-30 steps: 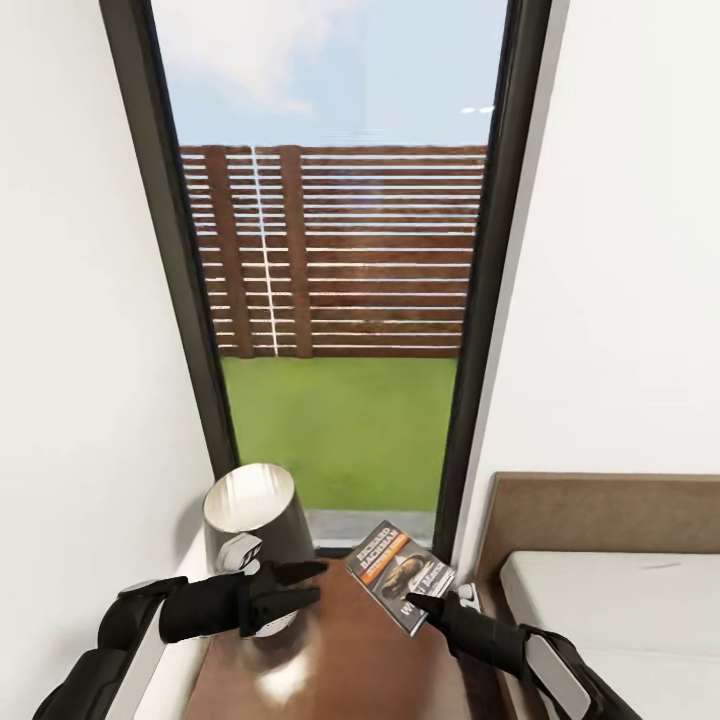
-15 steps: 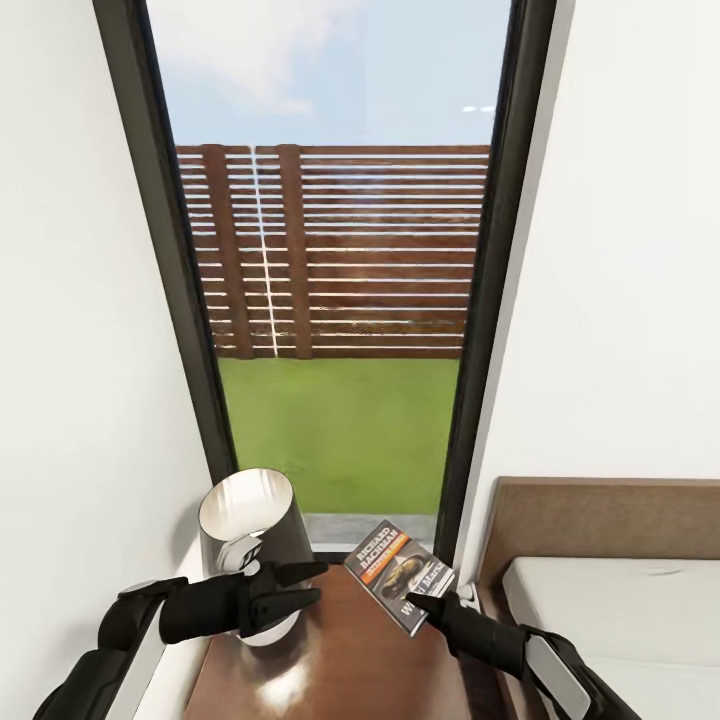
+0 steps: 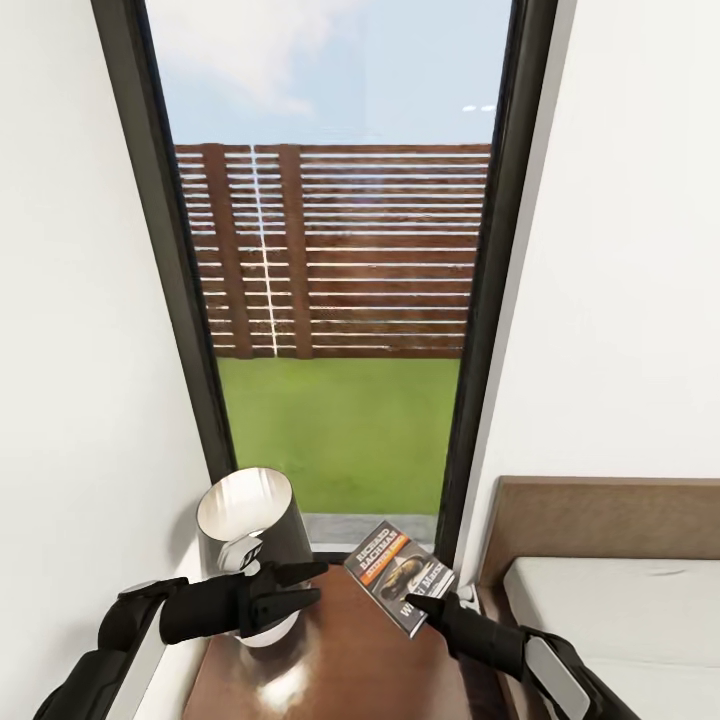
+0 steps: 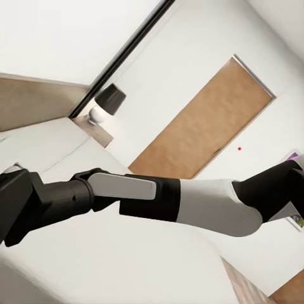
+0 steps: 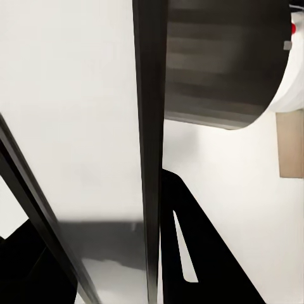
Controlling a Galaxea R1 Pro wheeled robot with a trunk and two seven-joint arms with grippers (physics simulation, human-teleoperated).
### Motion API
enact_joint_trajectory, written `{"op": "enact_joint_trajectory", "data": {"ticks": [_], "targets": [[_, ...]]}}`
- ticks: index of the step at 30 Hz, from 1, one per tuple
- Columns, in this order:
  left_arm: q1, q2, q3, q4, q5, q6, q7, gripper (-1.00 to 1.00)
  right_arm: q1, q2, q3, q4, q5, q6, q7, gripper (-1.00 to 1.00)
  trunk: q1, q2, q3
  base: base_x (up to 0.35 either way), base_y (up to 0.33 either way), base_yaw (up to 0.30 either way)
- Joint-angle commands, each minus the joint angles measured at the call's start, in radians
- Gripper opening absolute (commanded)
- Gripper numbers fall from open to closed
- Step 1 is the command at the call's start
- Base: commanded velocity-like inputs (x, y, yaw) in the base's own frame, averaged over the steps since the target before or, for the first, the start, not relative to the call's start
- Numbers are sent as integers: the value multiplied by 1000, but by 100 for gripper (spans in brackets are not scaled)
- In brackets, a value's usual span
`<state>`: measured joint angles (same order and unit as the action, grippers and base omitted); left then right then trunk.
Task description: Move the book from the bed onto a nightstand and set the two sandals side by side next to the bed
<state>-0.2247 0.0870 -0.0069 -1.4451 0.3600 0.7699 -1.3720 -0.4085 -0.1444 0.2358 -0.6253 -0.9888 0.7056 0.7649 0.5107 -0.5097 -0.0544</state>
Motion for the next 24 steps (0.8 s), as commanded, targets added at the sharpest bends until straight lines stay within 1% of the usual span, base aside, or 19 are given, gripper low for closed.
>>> {"op": "enact_joint_trajectory", "data": {"ticks": [1, 17, 19, 21, 24], "targets": [[-1, 0, -1, 0, 4, 11, -1, 100, -1, 1, 4, 1, -8, 5, -1, -100, 4, -9, -5, 0, 0, 0], [-1, 0, -1, 0, 5, 11, -1, 100, -1, 3, 4, 6, -5, 6, -15, -100, 66, -121, -55, 0, 0, 0], [-1, 0, -1, 0, 5, 11, -1, 100, -1, 3, 1, 6, -6, 6, -95, -100, 73, -135, -62, 0, 0, 0], [-1, 0, -1, 0, 5, 11, -1, 100, -1, 2, -2, 5, -7, 7, -115, -100, 81, -149, -68, 0, 0, 0], [-1, 0, -1, 0, 5, 11, -1, 100, -1, 2, -3, 4, -8, 7, -123, -100, 93, -170, -77, 0, 0, 0]]}}
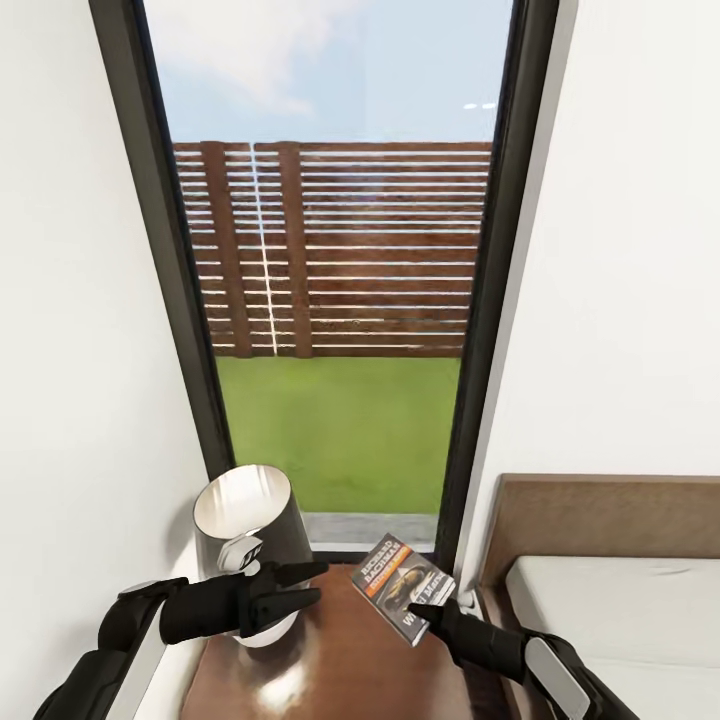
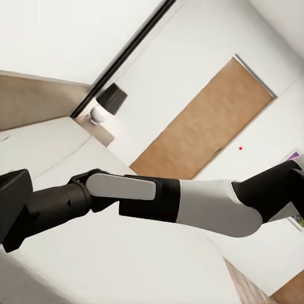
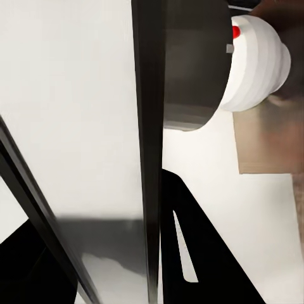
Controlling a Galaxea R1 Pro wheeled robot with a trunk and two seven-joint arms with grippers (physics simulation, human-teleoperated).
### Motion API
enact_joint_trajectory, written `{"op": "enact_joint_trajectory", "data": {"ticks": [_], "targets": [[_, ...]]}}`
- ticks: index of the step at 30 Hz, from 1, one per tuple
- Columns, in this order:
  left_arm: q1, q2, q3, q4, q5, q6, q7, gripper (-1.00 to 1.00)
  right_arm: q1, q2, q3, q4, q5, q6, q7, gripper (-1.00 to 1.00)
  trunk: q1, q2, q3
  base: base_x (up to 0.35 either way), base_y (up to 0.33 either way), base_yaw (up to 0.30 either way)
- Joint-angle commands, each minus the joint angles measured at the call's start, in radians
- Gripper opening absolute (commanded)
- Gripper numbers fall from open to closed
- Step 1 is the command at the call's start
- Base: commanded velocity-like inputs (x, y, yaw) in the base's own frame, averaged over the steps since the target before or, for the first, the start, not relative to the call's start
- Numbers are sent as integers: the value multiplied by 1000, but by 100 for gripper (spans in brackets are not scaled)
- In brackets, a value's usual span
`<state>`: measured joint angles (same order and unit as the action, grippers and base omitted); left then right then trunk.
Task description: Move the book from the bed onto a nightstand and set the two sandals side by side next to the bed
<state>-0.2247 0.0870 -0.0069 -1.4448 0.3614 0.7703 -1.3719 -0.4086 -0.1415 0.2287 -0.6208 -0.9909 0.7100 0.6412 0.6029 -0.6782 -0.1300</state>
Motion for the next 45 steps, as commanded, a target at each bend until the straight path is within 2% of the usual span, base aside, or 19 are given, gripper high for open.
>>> {"op": "enact_joint_trajectory", "data": {"ticks": [1, 9, 45], "targets": [[-1, 1, -1, 0, 4, 11, -1, 100, -1, -1, 4, 0, -6, 3, 3, -100, 4, -9, -5, 0, 0, 0], [-1, 1, -1, 0, 3, 11, -1, 100, -1, 0, 4, 0, -6, 2, 51, -100, 35, -65, -30, 0, 0, 0], [-1, 2, 1, 0, 4, 11, -4, 100, -1, 0, 11, 0, -6, 2, 57, -100, 173, -317, -143, 0, 0, 0]]}}
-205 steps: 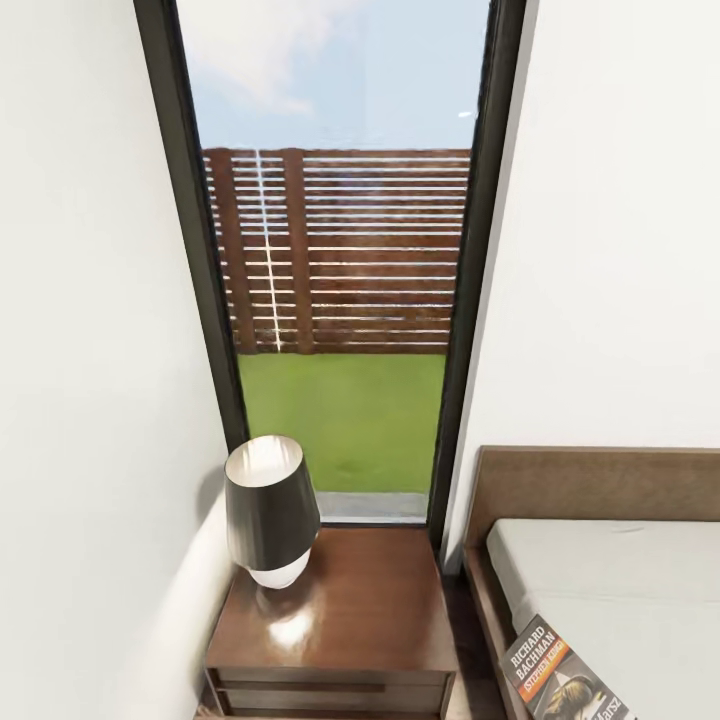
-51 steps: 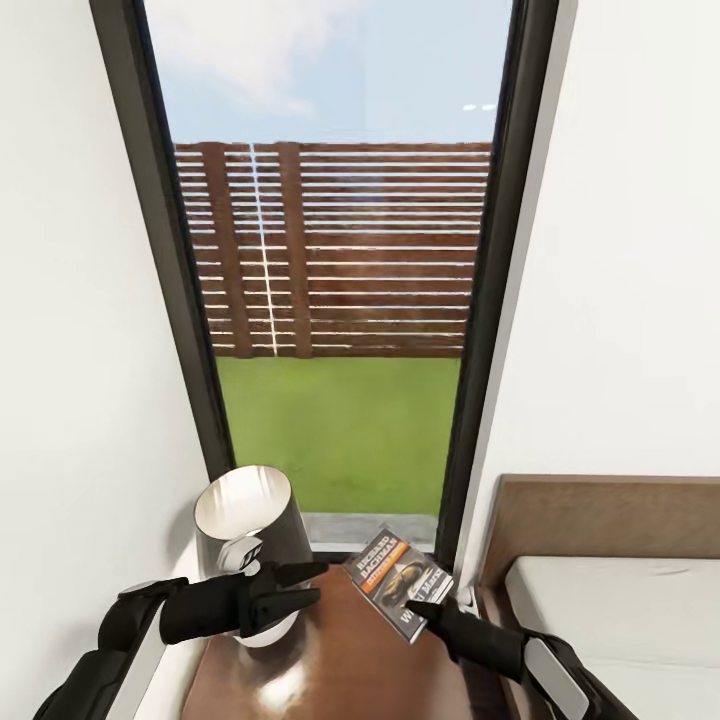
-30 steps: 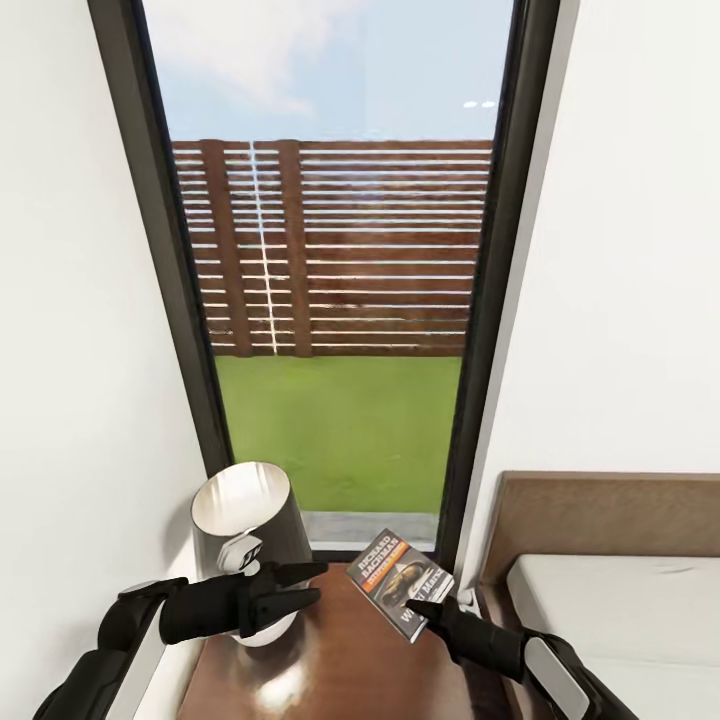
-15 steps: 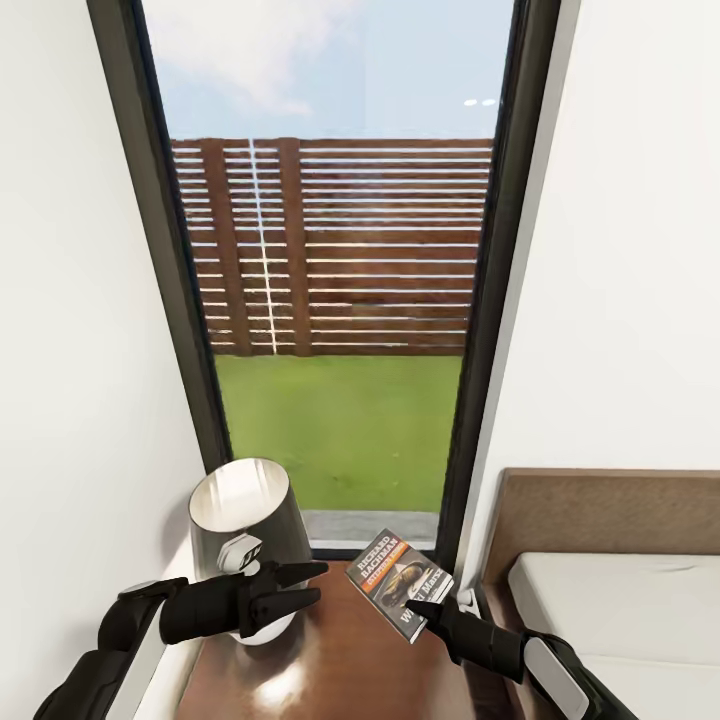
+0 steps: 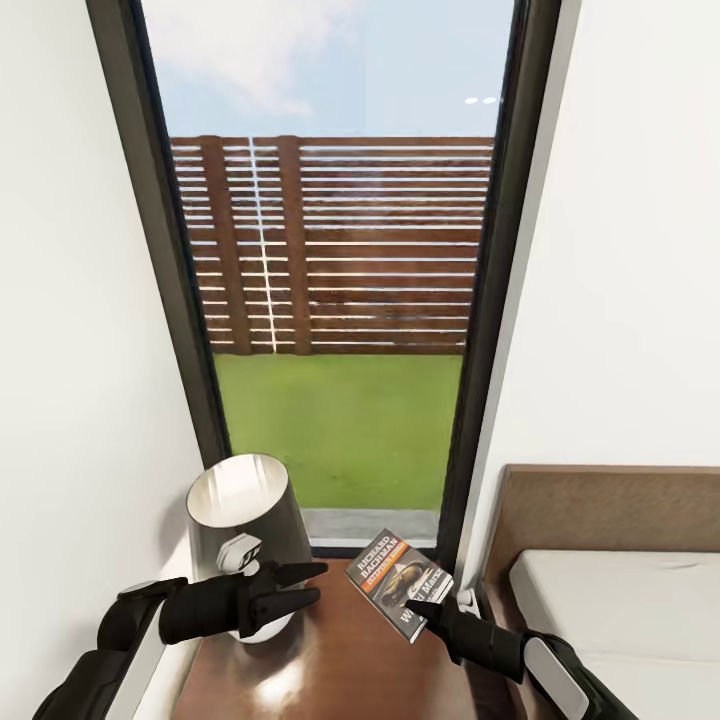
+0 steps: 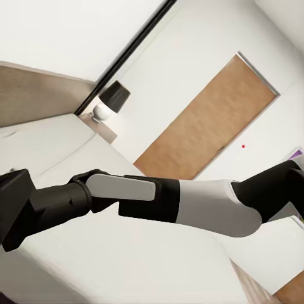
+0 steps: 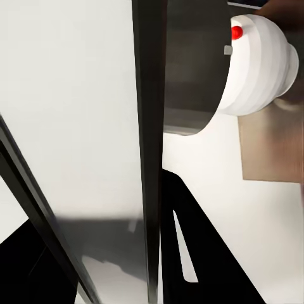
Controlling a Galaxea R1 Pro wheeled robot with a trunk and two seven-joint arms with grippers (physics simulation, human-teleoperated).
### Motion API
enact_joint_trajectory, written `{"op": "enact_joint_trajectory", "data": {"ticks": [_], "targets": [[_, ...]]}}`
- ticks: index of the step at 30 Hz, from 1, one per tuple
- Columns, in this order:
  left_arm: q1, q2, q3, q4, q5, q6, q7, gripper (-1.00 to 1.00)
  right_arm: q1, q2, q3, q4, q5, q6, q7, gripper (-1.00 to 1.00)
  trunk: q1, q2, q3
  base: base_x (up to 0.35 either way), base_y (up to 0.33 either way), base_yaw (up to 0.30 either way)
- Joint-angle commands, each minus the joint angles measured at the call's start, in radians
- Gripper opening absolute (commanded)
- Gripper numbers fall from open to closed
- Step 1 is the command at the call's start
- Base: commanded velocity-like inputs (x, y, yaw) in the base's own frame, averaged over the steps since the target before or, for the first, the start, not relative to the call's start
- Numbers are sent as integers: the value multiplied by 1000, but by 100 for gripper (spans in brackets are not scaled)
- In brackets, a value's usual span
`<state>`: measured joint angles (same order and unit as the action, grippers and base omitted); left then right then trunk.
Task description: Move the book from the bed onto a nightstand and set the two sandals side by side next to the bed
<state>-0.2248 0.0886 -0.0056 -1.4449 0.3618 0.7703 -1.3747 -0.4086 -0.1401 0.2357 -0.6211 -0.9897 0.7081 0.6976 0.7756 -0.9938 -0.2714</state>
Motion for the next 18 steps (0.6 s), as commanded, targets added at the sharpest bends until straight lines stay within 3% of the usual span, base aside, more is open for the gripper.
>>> {"op": "enact_joint_trajectory", "data": {"ticks": [1, 18], "targets": [[-1, 0, -1, 0, 3, 11, -1, 100, -1, -1, 4, 0, -7, 4, 0, -100, 4, -8, -5, 0, 0, 0], [-1, 0, -1, 0, 3, 11, -1, 100, -1, -1, 2, 0, -7, 4, 0, -100, 69, -127, -58, 0, 0, 0]]}}
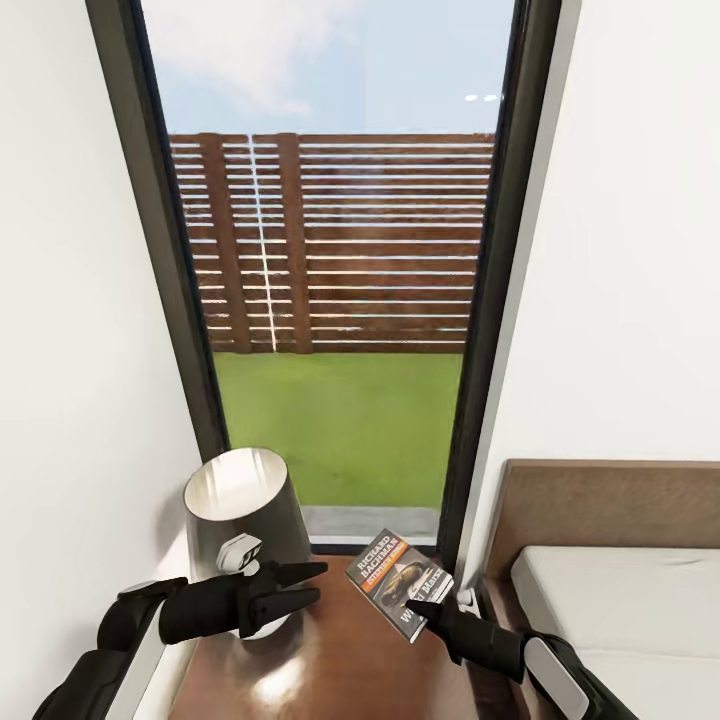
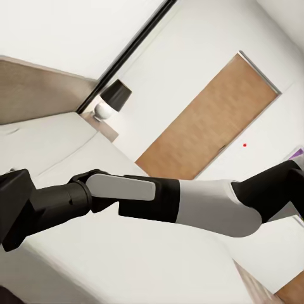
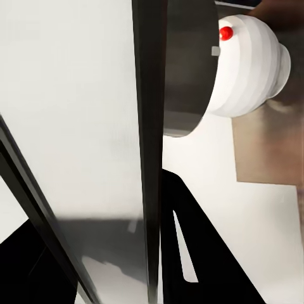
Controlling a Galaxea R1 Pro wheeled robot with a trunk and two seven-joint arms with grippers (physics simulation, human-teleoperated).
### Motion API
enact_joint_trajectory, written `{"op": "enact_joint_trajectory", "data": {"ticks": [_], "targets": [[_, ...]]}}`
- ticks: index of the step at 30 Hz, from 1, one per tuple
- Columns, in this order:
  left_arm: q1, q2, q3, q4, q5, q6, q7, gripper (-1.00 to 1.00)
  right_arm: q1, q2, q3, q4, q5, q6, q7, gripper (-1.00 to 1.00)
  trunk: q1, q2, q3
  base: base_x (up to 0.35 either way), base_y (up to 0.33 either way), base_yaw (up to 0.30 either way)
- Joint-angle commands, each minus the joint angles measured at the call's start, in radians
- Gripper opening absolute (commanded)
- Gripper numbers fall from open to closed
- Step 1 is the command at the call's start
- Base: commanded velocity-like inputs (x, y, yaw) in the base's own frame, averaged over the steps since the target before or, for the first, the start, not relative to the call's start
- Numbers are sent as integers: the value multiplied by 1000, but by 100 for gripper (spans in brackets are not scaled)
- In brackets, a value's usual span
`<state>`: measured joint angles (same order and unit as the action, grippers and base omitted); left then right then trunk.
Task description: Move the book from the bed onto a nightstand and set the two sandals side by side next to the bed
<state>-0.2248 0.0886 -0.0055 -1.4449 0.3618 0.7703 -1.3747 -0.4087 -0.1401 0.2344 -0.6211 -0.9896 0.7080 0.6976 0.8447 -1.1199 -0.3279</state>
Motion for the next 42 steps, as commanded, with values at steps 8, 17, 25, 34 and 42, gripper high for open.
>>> {"op": "enact_joint_trajectory", "data": {"ticks": [8, 17, 25, 34, 42], "targets": [[-1, 0, -1, 0, 3, 10, -1, 100, -1, -1, 3, 0, -7, 4, 1, -100, 31, -57, -26, 0, 0, 0], [-1, 0, -1, 0, 3, 10, -1, 100, -1, -1, 5, 0, -7, 4, 1, -100, 65, -120, -55, 0, 0, 0], [-1, 0, -2, 1, 3, 10, 1, 100, -1, 41, 6, 0, -7, 3, 0, -100, 96, -176, -80, 0, 0, 0], [-1, 0, -1, 0, 3, 10, 0, 100, -1, 72, 5, 0, -7, 2, -1, -100, 130, -239, -108, 0, 0, 0], [-1, 0, -1, 0, 3, 10, 0, 100, -1, 73, 5, 0, -7, 2, -1, -100, 161, -295, -133, 0, 0, 0]]}}
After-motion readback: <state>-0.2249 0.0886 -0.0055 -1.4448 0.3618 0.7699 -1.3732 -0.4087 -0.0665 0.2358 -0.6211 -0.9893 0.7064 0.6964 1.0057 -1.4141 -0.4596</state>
